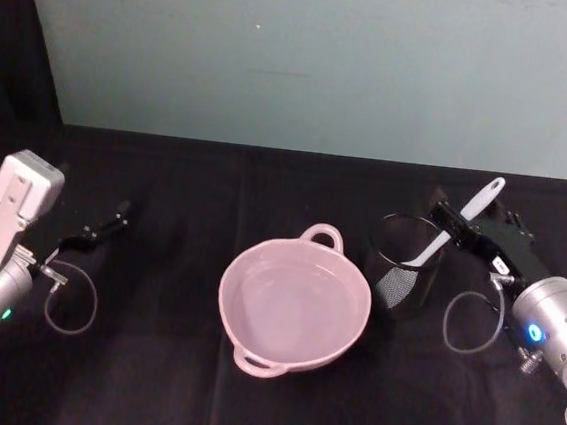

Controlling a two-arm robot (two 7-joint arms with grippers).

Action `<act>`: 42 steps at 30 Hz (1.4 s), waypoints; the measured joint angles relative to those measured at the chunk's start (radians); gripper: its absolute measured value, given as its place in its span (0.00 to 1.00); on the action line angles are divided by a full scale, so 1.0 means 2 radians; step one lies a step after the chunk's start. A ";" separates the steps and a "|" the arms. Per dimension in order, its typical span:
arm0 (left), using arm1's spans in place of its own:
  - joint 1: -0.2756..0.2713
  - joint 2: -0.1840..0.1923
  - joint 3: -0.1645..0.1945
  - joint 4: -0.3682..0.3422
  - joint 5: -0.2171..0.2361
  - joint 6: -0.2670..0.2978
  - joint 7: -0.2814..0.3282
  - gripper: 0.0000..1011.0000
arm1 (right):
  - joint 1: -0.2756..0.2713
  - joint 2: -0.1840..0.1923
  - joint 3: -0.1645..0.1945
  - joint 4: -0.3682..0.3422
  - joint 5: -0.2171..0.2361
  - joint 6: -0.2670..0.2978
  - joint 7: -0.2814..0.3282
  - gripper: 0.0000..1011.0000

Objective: Use the one hand to pick up the spoon and stir the clear water in the bowl.

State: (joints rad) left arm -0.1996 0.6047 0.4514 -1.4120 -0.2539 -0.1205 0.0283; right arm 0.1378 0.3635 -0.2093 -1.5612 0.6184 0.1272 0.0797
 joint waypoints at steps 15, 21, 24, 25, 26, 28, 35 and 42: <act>0.000 0.000 0.000 0.000 0.000 0.000 0.000 0.99 | -0.044 0.018 0.003 -0.052 -0.079 0.005 -0.042 0.99; 0.000 0.000 0.000 0.000 0.000 0.000 0.000 0.99 | -0.083 0.023 0.018 -0.080 -0.086 -0.017 -0.035 0.99; 0.000 0.000 0.000 0.000 0.000 0.000 0.000 0.99 | -0.111 0.027 0.025 -0.097 -0.101 -0.046 -0.034 0.99; 0.000 0.000 0.000 0.000 0.000 0.000 0.000 0.99 | -0.118 0.027 0.027 -0.100 -0.106 -0.055 -0.034 0.99; 0.000 0.000 0.000 0.000 0.000 0.000 0.000 0.99 | -0.125 0.028 0.030 -0.103 -0.110 -0.063 -0.034 0.99; 0.000 0.000 0.000 0.000 0.000 0.000 0.000 0.99 | -0.144 0.031 0.037 -0.108 -0.124 -0.087 -0.035 0.99; 0.000 0.000 0.000 0.000 0.000 0.000 0.000 0.99 | -0.172 0.030 0.067 -0.098 -0.133 -0.124 -0.039 0.99; 0.000 0.000 0.000 0.000 0.000 0.000 0.000 0.99 | -0.171 0.022 0.088 -0.069 -0.132 -0.137 -0.039 0.99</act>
State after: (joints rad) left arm -0.1995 0.6047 0.4514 -1.4120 -0.2539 -0.1205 0.0283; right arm -0.2045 0.4079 -0.0328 -1.6983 0.3535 -0.1471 0.0026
